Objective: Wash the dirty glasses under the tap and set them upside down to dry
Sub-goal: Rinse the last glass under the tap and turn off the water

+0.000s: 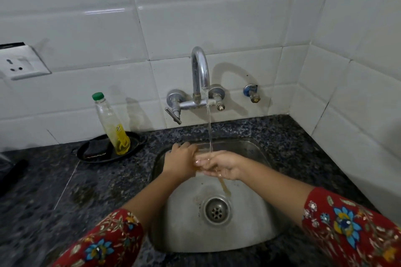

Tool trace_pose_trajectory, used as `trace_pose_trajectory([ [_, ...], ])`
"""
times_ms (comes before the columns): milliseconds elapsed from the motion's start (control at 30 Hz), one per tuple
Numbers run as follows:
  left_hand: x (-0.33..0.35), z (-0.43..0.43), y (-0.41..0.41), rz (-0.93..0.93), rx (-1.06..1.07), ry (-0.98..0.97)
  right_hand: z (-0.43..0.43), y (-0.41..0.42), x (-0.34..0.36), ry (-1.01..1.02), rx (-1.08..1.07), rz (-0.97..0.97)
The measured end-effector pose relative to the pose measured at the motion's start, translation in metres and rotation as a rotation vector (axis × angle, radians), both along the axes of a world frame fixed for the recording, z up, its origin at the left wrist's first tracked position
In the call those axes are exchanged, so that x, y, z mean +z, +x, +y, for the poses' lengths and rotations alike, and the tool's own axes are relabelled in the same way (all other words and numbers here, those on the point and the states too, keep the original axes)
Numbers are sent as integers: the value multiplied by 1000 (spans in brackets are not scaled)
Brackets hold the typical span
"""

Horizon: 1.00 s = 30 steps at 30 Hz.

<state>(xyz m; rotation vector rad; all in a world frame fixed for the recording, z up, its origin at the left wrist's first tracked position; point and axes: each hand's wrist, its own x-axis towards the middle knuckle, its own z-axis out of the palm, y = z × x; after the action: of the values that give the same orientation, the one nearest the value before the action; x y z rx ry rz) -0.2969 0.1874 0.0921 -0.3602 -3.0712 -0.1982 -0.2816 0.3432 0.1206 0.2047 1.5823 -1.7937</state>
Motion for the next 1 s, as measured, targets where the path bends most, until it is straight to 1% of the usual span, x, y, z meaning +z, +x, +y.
trace_pose_trajectory([
  [67,4,-3,1,7,-19,-169,2,0,-6,-17,-35,-87],
  [133,9,-2,3,26,-40,-365,5,4,-10,-23,-115,-177],
  [200,15,1,6,27,-41,-536,9,9,-13,-15,-171,-214],
  [267,20,2,7,-13,-9,-592,11,14,-15,19,-178,-183],
  [300,22,1,7,-44,10,-573,11,17,-15,57,-167,-130],
  [333,22,-1,5,-80,28,-511,10,19,-16,104,-161,-48],
  [400,19,-7,1,-179,59,-283,7,21,-16,222,-138,217],
  [433,15,-9,-2,-255,66,-99,6,22,-16,291,-102,394],
  [467,9,-9,-5,-343,60,138,6,22,-17,359,-44,584],
  [500,6,-8,-5,-420,41,395,7,21,-18,445,46,773],
  [533,4,-4,-5,-467,8,613,11,18,-19,568,170,963],
  [567,1,-1,-8,-491,-30,765,18,13,-17,720,307,1146],
  [600,0,2,-11,-511,-63,838,25,6,-14,863,448,1320],
  [633,0,6,-14,-556,-84,888,32,-4,-9,963,571,1470],
  [667,-1,11,-17,-611,-87,911,40,-14,-4,1028,679,1576],
  [700,1,17,-18,-675,-80,935,47,-23,3,1042,733,1678],
  [733,3,23,-18,-729,-53,963,54,-32,6,1025,715,1780],
  [767,4,31,-18,-753,-30,1015,56,-37,9,1023,675,1829],
  [800,3,40,-18,-727,11,1059,52,-37,10,1070,584,1818],
  [833,1,49,-18,-648,82,1085,42,-32,11,1133,437,1770],
  [867,-2,57,-19,-521,166,1084,28,-27,11,1221,304,1659],
  [900,-4,64,-18,-382,228,1065,12,-23,14,1331,225,1474],
  [933,-6,68,-16,-258,257,1015,-1,-20,16,1412,188,1297],
  [967,-10,68,-16,-165,251,952,-9,-19,17,1455,193,1204],
  [1000,-12,64,-17,-134,206,935,-11,-20,16,1472,205,1197],
])
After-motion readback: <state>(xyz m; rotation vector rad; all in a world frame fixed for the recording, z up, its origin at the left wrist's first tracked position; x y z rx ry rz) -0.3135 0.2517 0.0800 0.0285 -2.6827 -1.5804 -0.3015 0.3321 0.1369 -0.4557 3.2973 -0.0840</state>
